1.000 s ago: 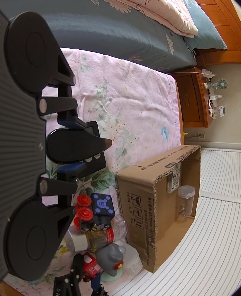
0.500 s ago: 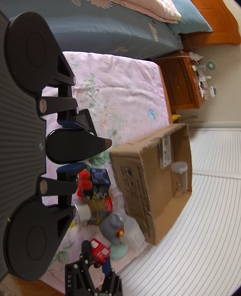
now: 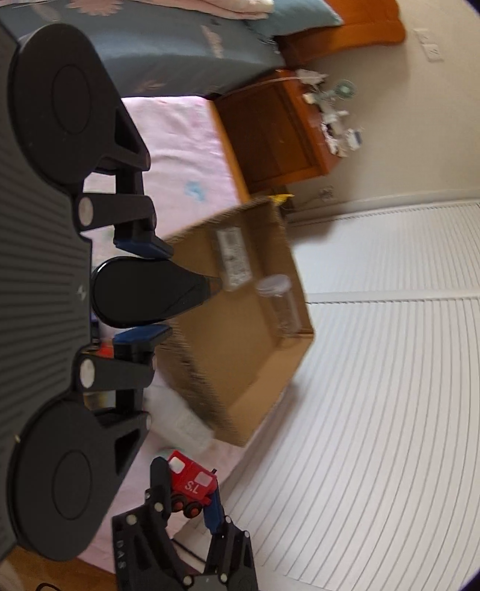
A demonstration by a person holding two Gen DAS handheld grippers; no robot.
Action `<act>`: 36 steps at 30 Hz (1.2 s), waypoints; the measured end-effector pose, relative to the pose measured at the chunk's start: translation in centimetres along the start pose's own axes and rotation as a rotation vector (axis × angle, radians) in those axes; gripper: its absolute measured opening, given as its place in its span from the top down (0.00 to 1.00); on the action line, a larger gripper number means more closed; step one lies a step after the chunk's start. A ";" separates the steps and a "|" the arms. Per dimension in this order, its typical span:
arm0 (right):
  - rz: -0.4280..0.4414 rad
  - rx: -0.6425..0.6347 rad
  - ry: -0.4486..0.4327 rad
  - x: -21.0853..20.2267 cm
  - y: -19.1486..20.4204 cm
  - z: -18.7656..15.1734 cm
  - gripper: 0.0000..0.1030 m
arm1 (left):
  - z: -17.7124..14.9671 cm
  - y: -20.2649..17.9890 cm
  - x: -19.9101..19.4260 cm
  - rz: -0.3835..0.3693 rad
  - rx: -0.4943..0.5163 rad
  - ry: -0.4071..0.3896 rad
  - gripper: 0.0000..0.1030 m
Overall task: Organize rigid objects
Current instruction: 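Carry the stand and train over the box and open both tools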
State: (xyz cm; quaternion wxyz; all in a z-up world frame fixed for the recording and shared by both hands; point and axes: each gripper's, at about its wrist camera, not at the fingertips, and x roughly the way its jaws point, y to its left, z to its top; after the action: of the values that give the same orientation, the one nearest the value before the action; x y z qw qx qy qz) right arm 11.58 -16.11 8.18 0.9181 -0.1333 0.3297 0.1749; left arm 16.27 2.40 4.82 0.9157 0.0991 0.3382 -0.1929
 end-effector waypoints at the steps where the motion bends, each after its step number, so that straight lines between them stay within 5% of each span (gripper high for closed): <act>1: -0.006 -0.001 -0.013 -0.2 -0.2 0.4 0.42 | 0.6 -0.1 0.5 0.004 0.007 -0.005 0.64; 7: -0.034 0.003 -0.065 -0.6 -1.3 2.5 0.42 | 3.1 -0.2 4.2 0.015 0.002 -0.026 0.63; 9: -0.039 0.006 -0.071 -0.5 -1.6 2.9 0.42 | 3.2 -0.2 5.2 0.032 0.004 -0.035 0.50; 11: -0.041 0.009 -0.071 -0.2 -1.9 3.2 0.42 | 2.8 -0.3 5.6 0.052 -0.003 -0.028 0.20; 14: -0.036 0.018 -0.065 0.3 -2.3 3.6 0.42 | 1.7 -0.5 5.1 0.055 -0.004 -0.038 0.10; 25: -0.026 0.072 -0.039 3.0 -3.9 5.4 0.42 | -2.5 0.2 0.8 0.035 -0.156 -0.042 0.04; 36: -0.036 0.100 -0.020 5.8 -4.7 8.5 0.42 | -5.9 -0.4 -1.4 0.152 -0.137 -0.047 0.01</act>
State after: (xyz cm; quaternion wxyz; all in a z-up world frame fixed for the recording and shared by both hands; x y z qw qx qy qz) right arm 22.39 -15.92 11.34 0.9300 -0.0915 0.3261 0.1428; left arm 11.75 4.29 1.30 0.9401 0.0569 0.3204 -0.1016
